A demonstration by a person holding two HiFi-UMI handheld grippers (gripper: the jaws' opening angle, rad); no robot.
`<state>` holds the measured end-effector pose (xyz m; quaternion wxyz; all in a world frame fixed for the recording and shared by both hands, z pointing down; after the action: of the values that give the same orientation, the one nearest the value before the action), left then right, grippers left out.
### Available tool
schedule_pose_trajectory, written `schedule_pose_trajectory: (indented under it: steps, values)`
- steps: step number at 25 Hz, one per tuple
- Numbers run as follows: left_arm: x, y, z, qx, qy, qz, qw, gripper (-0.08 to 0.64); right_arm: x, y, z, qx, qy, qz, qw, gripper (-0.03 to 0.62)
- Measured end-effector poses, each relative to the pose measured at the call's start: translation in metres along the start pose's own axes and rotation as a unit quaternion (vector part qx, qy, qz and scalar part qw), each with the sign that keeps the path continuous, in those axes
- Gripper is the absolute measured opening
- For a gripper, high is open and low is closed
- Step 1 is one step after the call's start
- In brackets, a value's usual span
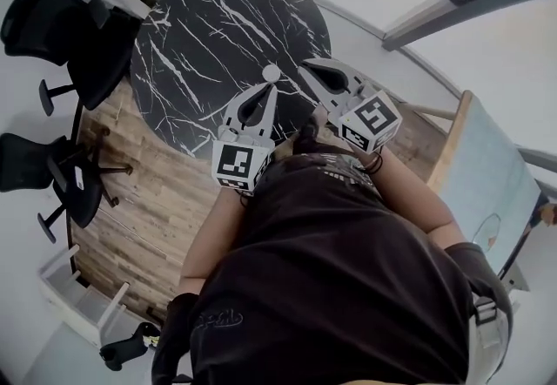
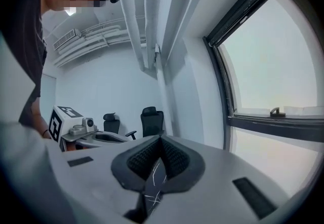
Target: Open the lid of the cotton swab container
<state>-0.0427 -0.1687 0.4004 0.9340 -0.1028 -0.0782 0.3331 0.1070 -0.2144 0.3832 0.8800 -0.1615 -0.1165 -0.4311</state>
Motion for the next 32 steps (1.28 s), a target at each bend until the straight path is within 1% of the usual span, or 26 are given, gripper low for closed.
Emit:
schedule_pose_trajectory:
  steps: [3, 7, 11, 16, 20, 22, 25, 28, 32]
  values:
    - [-0.001, -0.015, 0.0, -0.006, 0.001, -0.014, 0.9999, 0.014, 0.016, -0.003, -0.005, -0.005, 0.0, -0.017, 1.0, 0.023]
    - [-0.002, -0.03, -0.003, -0.009, -0.007, -0.046, 0.9989, 0.014, 0.036, -0.005, -0.01, -0.013, 0.0, -0.041, 0.999, 0.023]
    - [0.001, -0.043, 0.005, -0.016, -0.014, -0.072, 0.9972, 0.025, 0.052, -0.006, -0.01, -0.019, 0.001, -0.063, 0.998, 0.023]
    - [0.007, -0.055, 0.013, -0.019, -0.013, -0.092, 0.9955, 0.08, 0.065, -0.004, -0.01, -0.032, 0.001, -0.09, 0.995, 0.023]
    - [0.011, -0.058, 0.022, -0.027, -0.012, -0.116, 0.9929, 0.155, 0.074, -0.004, -0.007, -0.043, 0.004, -0.109, 0.993, 0.023]
    - [0.013, -0.061, 0.033, -0.035, -0.004, -0.12, 0.9921, 0.196, 0.078, -0.006, -0.004, -0.05, 0.001, -0.113, 0.992, 0.023]
    - [0.013, -0.062, 0.05, -0.036, -0.007, -0.134, 0.9903, 0.215, 0.079, -0.011, -0.002, -0.058, -0.001, -0.115, 0.992, 0.023]
    - [0.009, -0.066, 0.064, -0.032, -0.006, -0.148, 0.9885, 0.286, 0.077, -0.016, -0.002, -0.063, 0.005, -0.119, 0.991, 0.023]
    - [0.007, -0.076, 0.086, -0.044, -0.001, -0.142, 0.9888, 0.327, 0.078, -0.02, 0.0, -0.07, 0.005, -0.115, 0.991, 0.023]
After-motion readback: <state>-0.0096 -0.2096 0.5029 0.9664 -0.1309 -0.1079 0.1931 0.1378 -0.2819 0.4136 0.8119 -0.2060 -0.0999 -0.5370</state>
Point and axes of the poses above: the fingertips, and each gripper's own axes: y backward along the fingers, x to its right, z out of its underside, the point moved 7 cm from there along y, backward along the fingers, and after that the axes turned 11 degrees about -y, right-handed, at the moved point
